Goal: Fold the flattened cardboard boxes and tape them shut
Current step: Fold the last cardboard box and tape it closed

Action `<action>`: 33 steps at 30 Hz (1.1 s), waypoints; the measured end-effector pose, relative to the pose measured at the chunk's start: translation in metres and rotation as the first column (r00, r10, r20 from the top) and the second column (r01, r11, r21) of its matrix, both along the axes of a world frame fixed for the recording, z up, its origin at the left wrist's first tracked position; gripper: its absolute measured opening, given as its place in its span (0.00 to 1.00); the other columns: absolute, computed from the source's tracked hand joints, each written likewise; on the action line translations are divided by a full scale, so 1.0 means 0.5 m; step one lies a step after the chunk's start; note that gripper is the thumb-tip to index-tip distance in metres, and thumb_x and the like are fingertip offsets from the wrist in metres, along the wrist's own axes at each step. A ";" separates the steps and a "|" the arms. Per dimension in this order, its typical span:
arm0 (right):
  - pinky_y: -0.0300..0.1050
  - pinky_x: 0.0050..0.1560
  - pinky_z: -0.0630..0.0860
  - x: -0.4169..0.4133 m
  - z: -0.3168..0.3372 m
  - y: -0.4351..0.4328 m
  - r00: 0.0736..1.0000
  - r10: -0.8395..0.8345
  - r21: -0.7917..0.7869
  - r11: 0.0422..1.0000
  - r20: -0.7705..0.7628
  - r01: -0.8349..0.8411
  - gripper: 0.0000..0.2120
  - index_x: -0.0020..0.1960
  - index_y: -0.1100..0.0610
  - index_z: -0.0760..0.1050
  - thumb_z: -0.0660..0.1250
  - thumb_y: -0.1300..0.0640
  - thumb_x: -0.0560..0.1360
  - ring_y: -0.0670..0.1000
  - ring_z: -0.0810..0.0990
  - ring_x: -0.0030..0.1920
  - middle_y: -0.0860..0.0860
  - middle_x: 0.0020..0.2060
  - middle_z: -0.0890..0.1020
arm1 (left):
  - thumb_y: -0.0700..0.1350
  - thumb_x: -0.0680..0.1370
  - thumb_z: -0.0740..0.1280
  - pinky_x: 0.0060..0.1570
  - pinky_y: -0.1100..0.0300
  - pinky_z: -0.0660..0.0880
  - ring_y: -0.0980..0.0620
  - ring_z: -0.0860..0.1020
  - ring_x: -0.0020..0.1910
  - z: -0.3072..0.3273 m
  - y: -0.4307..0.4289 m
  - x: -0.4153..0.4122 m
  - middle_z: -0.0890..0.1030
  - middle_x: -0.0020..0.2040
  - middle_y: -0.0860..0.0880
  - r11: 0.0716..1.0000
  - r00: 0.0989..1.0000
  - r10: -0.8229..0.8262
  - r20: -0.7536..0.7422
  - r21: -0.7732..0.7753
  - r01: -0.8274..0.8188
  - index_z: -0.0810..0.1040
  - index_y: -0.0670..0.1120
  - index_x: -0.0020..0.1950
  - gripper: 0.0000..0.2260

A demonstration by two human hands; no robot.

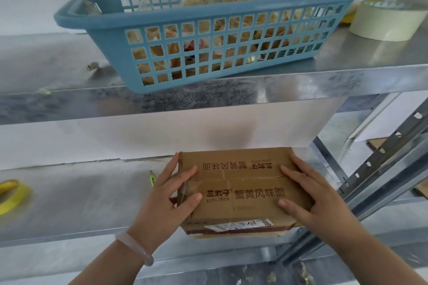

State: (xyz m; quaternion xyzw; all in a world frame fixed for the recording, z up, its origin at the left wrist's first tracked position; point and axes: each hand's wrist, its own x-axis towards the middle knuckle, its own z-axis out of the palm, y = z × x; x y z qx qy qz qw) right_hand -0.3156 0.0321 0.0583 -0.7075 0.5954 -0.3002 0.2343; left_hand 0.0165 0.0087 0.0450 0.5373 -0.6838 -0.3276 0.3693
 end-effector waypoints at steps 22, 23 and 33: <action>0.21 0.54 0.59 0.038 0.013 -0.082 0.980 -0.201 -0.055 0.978 -0.001 0.201 0.17 0.65 0.38 0.76 0.63 0.43 0.76 0.27 0.61 0.63 0.31 0.69 0.67 | 0.54 0.74 0.71 0.70 0.60 0.61 0.60 0.63 0.71 0.045 -0.070 -0.010 0.59 0.72 0.67 0.992 0.994 0.097 0.052 0.074 -0.101 0.70 0.72 0.57 0.18; 0.20 0.53 0.58 0.038 0.013 -0.079 0.980 -0.200 -0.054 0.979 -0.015 0.199 0.18 0.65 0.38 0.76 0.62 0.42 0.76 0.27 0.60 0.63 0.31 0.69 0.67 | 0.54 0.74 0.71 0.71 0.58 0.61 0.59 0.63 0.72 0.045 -0.068 -0.008 0.59 0.72 0.66 0.992 0.994 0.093 0.060 0.075 -0.098 0.70 0.71 0.58 0.18; 0.16 0.53 0.58 0.043 -0.003 -0.095 0.984 -0.175 -0.031 0.984 -0.011 0.175 0.18 0.68 0.42 0.73 0.60 0.48 0.80 0.25 0.57 0.63 0.33 0.72 0.63 | 0.56 0.75 0.70 0.58 0.77 0.56 0.68 0.58 0.67 0.021 -0.076 -0.020 0.55 0.71 0.71 0.994 0.996 0.081 0.047 0.065 -0.084 0.68 0.73 0.59 0.18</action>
